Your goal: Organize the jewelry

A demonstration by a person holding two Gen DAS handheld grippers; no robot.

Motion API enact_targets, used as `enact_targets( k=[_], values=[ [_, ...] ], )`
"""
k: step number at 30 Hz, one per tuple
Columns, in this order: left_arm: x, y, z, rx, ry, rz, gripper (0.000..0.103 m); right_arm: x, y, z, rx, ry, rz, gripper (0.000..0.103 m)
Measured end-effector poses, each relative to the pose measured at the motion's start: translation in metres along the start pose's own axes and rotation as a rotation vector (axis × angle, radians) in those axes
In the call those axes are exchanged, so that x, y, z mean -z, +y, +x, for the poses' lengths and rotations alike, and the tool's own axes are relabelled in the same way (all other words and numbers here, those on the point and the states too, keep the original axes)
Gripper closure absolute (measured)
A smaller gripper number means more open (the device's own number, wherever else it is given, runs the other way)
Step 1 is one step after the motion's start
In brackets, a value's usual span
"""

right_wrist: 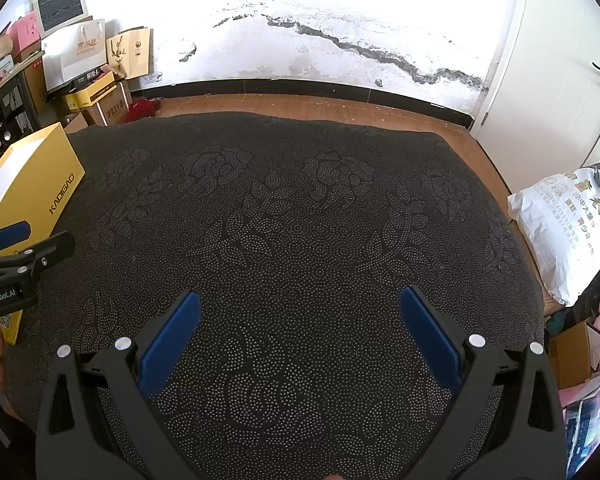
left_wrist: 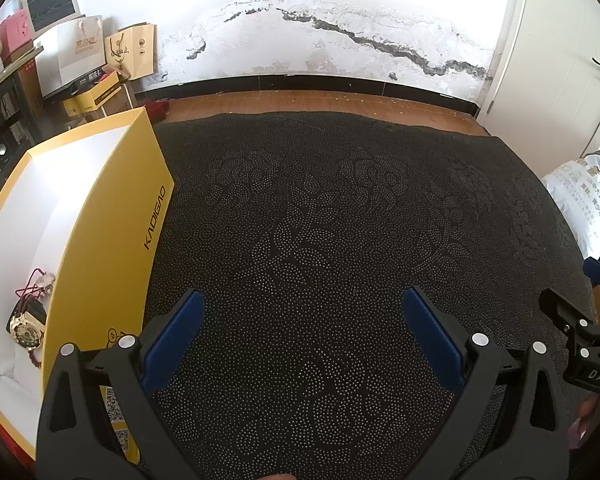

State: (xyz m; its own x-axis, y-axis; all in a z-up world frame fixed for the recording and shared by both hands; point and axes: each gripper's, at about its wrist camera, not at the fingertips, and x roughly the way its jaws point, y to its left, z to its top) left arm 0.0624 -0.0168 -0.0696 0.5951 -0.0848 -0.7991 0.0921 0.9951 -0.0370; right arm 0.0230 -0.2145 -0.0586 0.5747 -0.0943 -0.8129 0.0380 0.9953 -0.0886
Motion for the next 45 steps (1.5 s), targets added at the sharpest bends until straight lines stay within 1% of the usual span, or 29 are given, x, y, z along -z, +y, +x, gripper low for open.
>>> enact_targets(
  k=[32, 39, 45],
  values=[
    [0.0019, -0.0026, 0.0008, -0.006, -0.003, 0.011, 0.006, -0.0010, -0.0017, 0.0000, 0.001, -0.001, 0.001, 0.007],
    [0.0024, -0.0016, 0.0020, 0.015, 0.014, 0.004, 0.006, -0.0004, -0.0016, 0.0005, 0.002, -0.001, -0.001, 0.007],
    [0.0033, -0.0029, -0.0032, 0.009, -0.022, 0.022, 0.006, 0.0011, 0.0000, 0.0007, 0.003, -0.003, -0.001, 0.007]
  ],
)
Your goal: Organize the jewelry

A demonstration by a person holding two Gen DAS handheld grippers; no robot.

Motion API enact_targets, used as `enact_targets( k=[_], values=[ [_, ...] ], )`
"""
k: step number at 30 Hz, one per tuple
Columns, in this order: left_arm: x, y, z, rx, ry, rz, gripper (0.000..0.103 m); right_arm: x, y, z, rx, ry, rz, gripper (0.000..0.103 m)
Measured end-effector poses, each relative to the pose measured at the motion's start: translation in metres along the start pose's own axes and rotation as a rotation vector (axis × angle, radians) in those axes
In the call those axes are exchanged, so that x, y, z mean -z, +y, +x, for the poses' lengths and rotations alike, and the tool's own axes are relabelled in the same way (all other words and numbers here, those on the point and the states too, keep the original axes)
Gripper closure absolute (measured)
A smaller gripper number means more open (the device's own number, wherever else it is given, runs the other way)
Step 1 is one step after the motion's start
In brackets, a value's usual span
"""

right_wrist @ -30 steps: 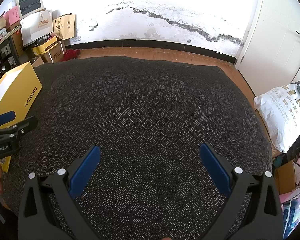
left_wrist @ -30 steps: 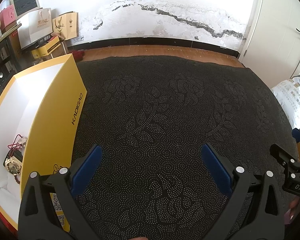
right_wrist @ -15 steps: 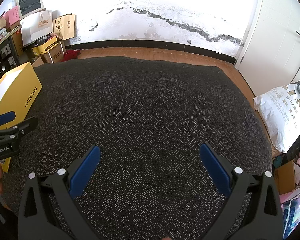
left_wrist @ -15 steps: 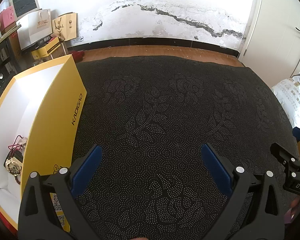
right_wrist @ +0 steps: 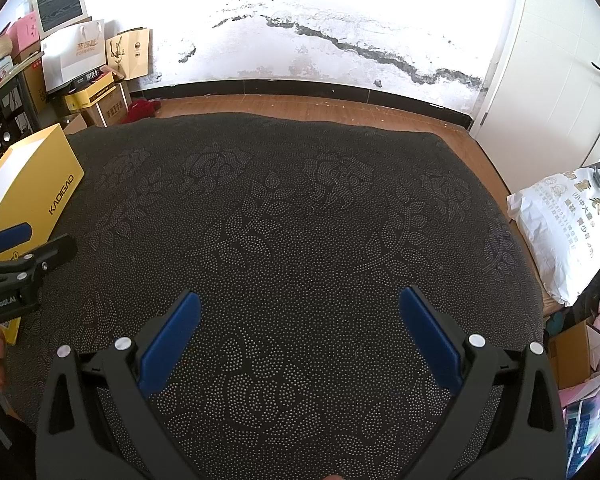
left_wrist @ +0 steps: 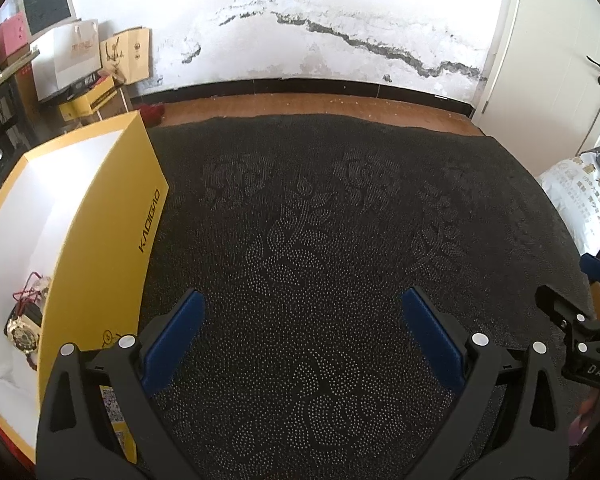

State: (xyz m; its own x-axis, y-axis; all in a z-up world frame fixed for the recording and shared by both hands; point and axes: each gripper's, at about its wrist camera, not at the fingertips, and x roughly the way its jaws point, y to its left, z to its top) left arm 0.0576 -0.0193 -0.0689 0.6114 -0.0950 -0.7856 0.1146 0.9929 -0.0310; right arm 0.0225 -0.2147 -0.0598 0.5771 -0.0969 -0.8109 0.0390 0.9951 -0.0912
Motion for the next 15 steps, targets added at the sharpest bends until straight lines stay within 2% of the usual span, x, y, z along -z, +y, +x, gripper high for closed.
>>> enact_targets(
  k=[5, 15],
  values=[
    [0.0014, -0.0037, -0.0026, -0.008, -0.012, 0.017, 0.006, -0.0005, -0.0002, -0.0003, 0.000, 0.000, 0.002, 0.007],
    [0.0013, -0.0020, 0.0037, -0.011, 0.027, -0.001, 0.006, -0.0007, -0.0004, -0.0005, 0.000, 0.001, 0.005, 0.007]
  ],
)
